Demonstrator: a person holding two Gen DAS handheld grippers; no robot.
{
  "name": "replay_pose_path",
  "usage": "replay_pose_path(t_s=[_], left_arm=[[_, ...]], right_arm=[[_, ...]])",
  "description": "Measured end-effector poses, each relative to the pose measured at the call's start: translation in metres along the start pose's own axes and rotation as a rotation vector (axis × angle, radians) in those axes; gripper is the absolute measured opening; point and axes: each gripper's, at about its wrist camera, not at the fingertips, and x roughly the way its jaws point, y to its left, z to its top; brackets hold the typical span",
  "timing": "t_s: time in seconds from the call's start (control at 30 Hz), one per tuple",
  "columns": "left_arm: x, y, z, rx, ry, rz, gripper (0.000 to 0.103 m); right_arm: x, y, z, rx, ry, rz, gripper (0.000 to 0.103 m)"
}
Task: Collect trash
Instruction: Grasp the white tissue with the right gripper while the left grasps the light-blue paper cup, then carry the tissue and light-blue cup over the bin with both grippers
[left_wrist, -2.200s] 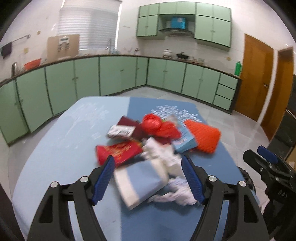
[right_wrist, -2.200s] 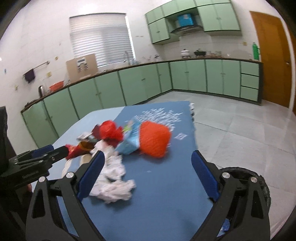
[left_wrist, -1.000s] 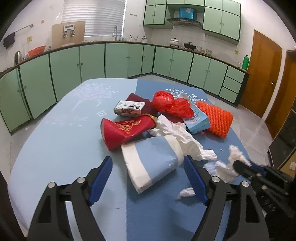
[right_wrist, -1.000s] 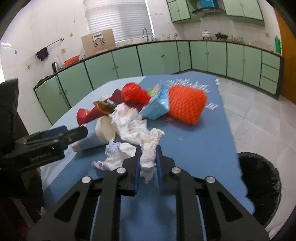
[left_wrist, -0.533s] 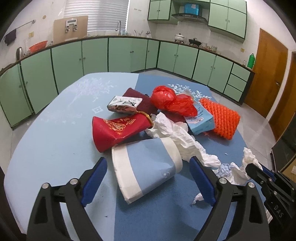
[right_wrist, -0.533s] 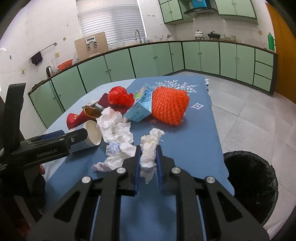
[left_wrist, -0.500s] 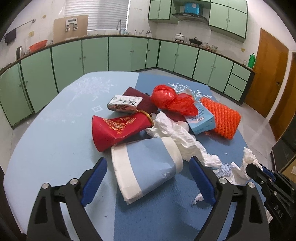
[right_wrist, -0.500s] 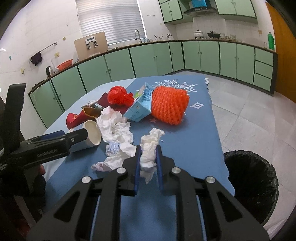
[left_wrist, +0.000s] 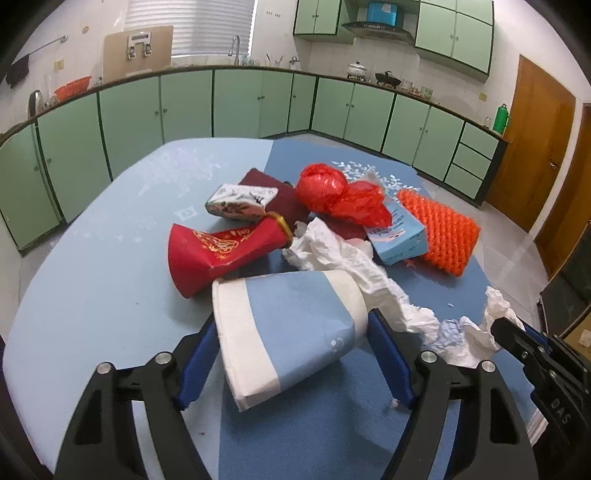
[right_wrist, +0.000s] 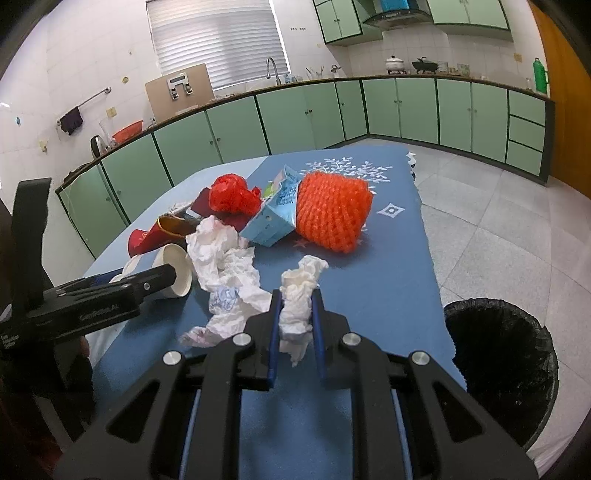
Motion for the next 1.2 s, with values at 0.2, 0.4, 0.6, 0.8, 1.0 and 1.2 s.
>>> replay_pose_path(t_s=[0.2,0.4,0.6,0.8,1.0,1.2], left_arm=[[-0.020,-0.007,0.004,0.012,-0.036,-0.025,0.076],[-0.034,-0.017,0.008,0.037,-0.074,-0.058,0.075],[-0.042,-0.028,0.014,0.059,-0.098,-0.090,0.075],[-0.047,-0.047,0.019,0.091,-0.114,-0.130,0.075],[-0.048,-0.074,0.025,0.145,-0.128,-0.186,0.075],[-0.047,-0.113,0.032,0.216,-0.152,-0.268,0.075]], right_arm=[[-0.012,0.002,0.008,-0.004,-0.028,0.010,0.014],[-0.027,0.002,0.020,-0.013,-0.066,0.002,0.014],[-0.039,-0.003,0.029,-0.010,-0.098,-0.021,0.014],[-0.054,-0.016,0.035,0.011,-0.123,-0.056,0.014],[-0.071,-0.037,0.039,0.042,-0.152,-0.113,0.014],[-0.091,-0.066,0.041,0.078,-0.187,-0.186,0.014]])
